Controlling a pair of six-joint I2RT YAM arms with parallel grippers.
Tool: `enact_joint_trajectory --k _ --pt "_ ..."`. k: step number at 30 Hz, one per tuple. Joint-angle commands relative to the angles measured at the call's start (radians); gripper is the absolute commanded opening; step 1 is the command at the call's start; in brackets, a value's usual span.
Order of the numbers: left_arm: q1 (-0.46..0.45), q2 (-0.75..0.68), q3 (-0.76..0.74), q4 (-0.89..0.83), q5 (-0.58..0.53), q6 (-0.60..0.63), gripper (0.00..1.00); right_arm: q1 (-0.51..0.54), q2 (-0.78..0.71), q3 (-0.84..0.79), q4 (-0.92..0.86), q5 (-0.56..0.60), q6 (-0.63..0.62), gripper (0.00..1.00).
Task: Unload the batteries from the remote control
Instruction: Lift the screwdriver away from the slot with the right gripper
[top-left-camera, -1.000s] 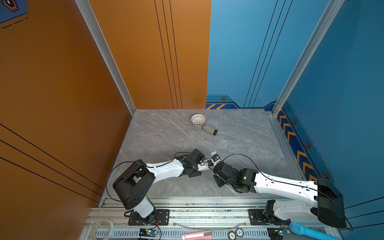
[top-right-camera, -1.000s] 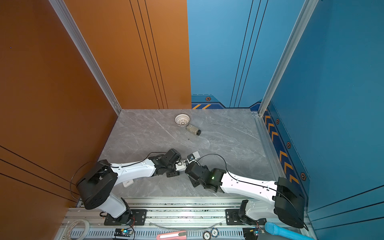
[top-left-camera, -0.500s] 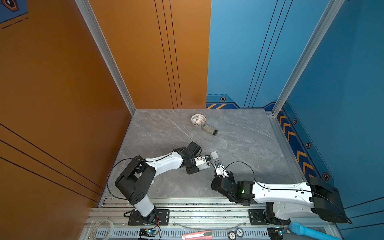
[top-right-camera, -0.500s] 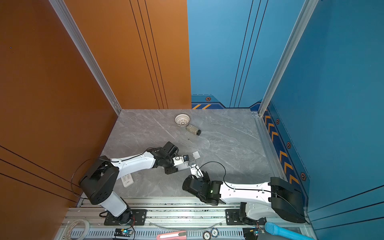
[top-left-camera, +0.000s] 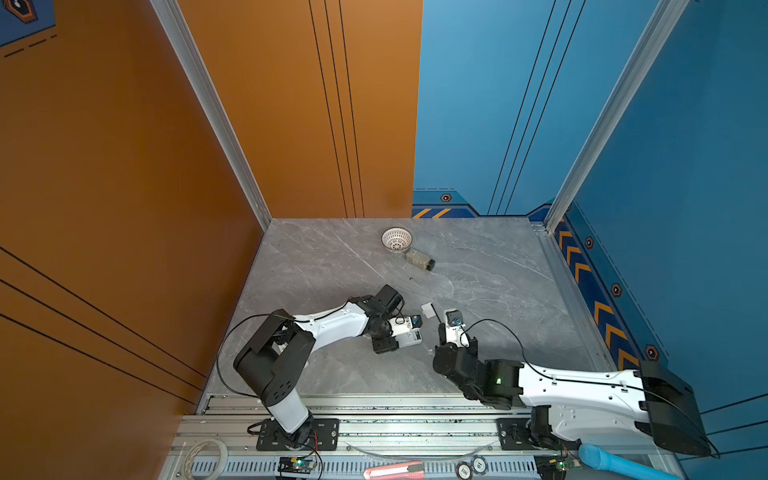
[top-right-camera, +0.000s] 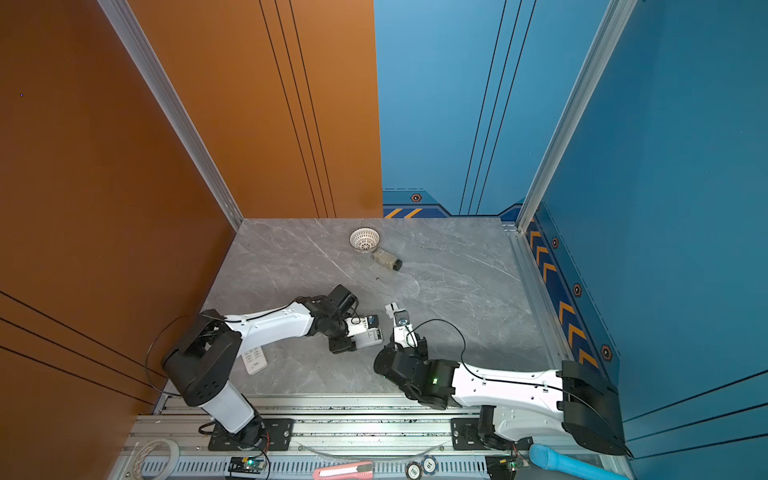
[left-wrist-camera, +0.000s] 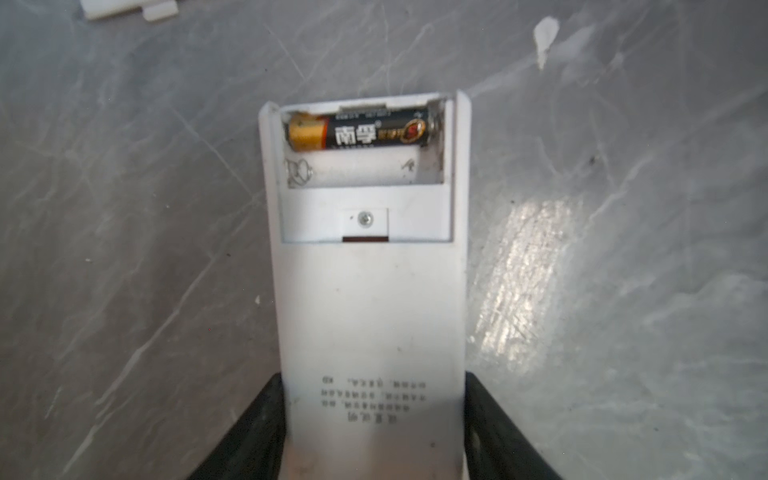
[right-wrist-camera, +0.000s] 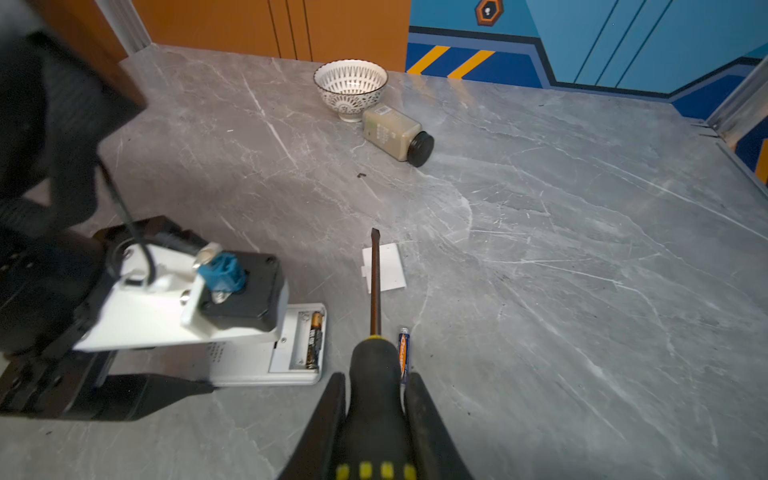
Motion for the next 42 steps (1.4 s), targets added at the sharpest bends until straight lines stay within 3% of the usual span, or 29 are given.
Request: enact_joint_trajectory --k 1,4,7,12,21,26,29,35,38,42 --pt "-0.005 0.005 -0.006 -0.031 0.01 -0.032 0.0 -0.119 -0.069 0.049 -0.204 -0.199 0.078 0.0" --pt "-0.011 -0.005 -0.017 -0.009 -0.014 -0.048 0.03 -0.225 -0.089 0.078 -0.277 -0.385 0.103 0.0" --pt "-0.018 0.002 -0.01 -0.009 -0.025 -0.049 0.11 -0.274 -0.064 0.124 -0.351 -0.482 0.121 0.0" --pt "-0.031 0.009 0.001 -0.01 -0.05 -0.073 0.21 -0.343 -0.005 0.198 -0.552 -0.503 0.242 0.0" --pt "-0.073 0.007 0.031 -0.082 -0.06 -0.113 0.39 -0.377 -0.037 0.173 -0.562 -0.477 0.289 0.0" --pt "-0.095 -0.028 0.033 -0.116 -0.018 -0.171 0.62 -0.386 -0.042 0.177 -0.562 -0.477 0.28 0.0" --pt "-0.104 -0.043 0.031 -0.12 0.026 -0.191 0.68 -0.391 -0.037 0.182 -0.556 -0.477 0.272 0.0" --pt "-0.108 -0.038 0.042 -0.127 0.041 -0.205 0.7 -0.39 -0.028 0.196 -0.488 -0.555 0.225 0.0" --pt "-0.116 -0.026 0.041 -0.125 0.002 -0.192 0.67 -0.379 -0.034 0.195 -0.394 -0.654 0.172 0.0" --pt "-0.131 -0.011 0.017 -0.102 -0.053 -0.179 0.67 -0.358 0.017 0.262 -0.419 -0.736 0.106 0.0"
